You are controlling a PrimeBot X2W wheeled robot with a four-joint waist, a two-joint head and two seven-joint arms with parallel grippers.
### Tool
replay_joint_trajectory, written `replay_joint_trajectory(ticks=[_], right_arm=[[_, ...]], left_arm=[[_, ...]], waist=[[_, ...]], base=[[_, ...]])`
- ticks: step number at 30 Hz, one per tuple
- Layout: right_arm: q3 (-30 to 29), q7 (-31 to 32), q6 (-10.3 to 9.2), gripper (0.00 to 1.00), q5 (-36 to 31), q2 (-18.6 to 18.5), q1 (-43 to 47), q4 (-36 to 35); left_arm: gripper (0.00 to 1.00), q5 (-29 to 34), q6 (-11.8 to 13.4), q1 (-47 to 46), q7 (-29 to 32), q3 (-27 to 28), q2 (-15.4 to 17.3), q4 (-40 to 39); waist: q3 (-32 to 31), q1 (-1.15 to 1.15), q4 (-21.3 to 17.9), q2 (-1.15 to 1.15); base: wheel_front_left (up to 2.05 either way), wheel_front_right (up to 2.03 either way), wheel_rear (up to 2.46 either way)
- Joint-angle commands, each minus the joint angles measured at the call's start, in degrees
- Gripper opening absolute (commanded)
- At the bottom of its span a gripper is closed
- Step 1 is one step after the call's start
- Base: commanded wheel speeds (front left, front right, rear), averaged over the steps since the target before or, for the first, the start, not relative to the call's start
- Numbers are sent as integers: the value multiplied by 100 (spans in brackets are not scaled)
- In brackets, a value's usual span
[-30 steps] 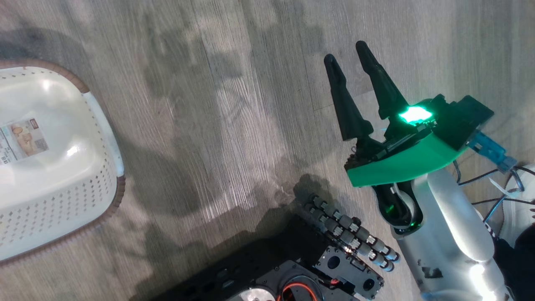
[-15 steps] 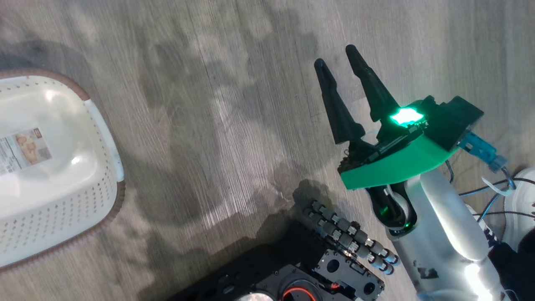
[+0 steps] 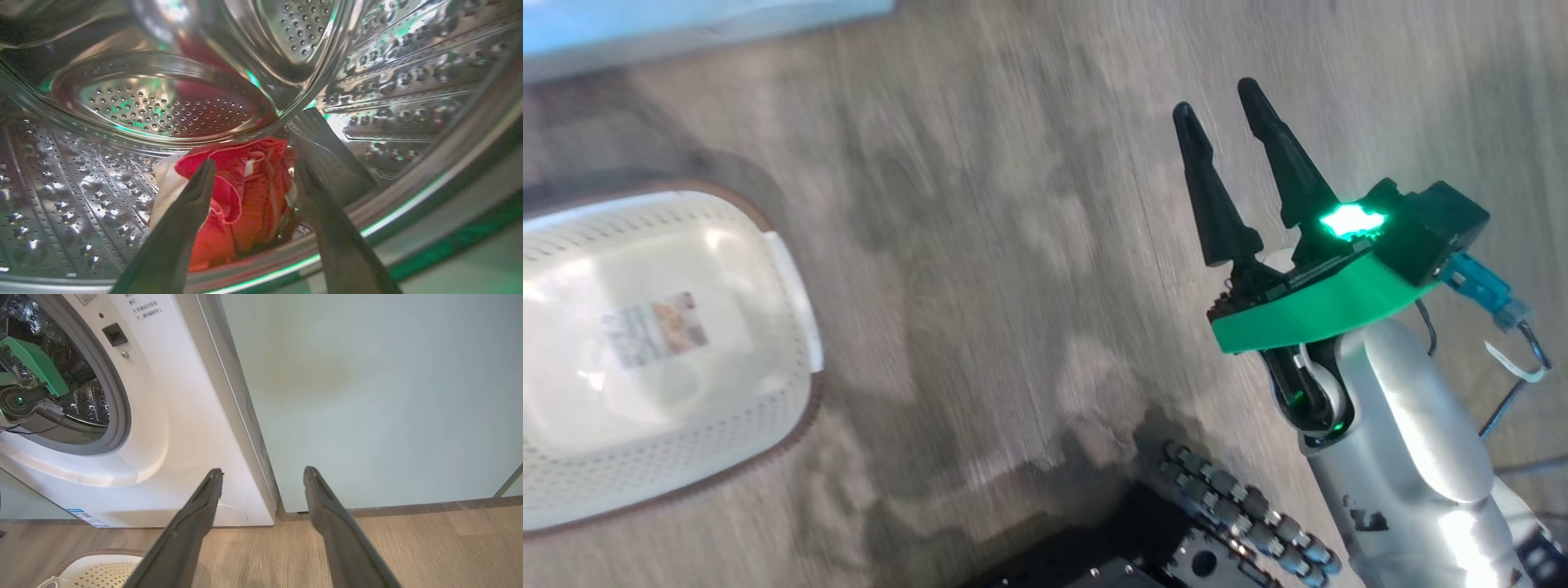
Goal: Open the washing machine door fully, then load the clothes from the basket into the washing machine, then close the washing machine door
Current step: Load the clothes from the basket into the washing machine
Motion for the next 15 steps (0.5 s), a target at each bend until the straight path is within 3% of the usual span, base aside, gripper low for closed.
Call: replay_joint_trajectory(ticks=[1,15], right_arm=[[35,-53,0,100,-35,3,241,-137],[-221,-53,0,100,-493,3,590,62]], left_arm=[[100,-38,-16,-21,-58,29,139,-224],[100,-475,-30,2443,-72,294,-185,-1708]], waist=[[-272,0,195,0],[-1479,0,675,0]], base=[[0,0,0],[0,0,0]])
